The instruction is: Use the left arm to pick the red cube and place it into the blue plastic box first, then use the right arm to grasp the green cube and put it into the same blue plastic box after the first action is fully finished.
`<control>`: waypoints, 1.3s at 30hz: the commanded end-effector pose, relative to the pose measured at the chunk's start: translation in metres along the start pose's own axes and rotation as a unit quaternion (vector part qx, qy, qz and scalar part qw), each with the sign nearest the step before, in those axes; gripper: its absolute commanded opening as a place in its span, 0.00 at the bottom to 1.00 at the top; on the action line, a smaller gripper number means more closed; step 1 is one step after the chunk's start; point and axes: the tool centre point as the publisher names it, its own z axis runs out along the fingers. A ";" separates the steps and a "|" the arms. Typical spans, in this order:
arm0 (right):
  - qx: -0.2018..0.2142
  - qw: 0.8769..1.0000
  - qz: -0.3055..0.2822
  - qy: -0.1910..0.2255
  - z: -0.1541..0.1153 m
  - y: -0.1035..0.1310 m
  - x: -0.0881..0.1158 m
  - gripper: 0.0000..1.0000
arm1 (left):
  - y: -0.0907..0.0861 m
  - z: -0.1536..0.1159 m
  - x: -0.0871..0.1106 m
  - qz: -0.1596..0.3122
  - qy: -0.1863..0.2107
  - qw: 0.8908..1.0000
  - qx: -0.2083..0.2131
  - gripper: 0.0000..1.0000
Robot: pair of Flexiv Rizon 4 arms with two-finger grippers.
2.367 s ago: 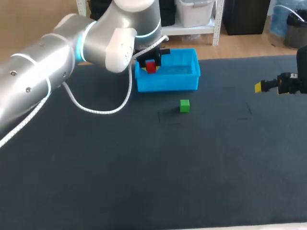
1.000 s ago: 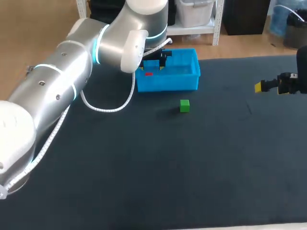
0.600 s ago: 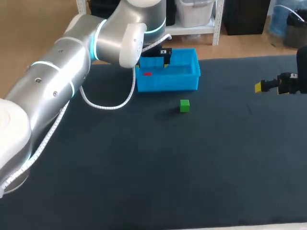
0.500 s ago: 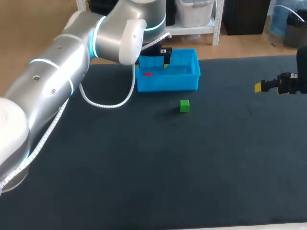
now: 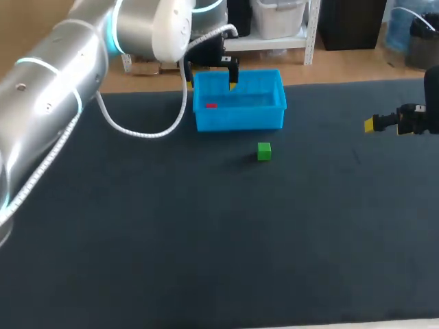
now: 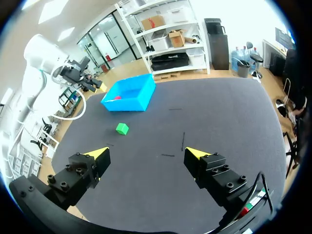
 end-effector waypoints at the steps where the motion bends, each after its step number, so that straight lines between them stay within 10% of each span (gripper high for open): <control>1: 0.000 1.000 0.000 0.000 0.000 0.000 0.000 1.00 | 0.012 -0.022 0.030 0.006 -0.011 1.000 0.013 1.00; 39: 0.000 1.000 0.000 0.000 0.000 0.000 0.000 1.00 | 0.078 -0.063 0.173 -0.003 -0.095 0.991 0.093 1.00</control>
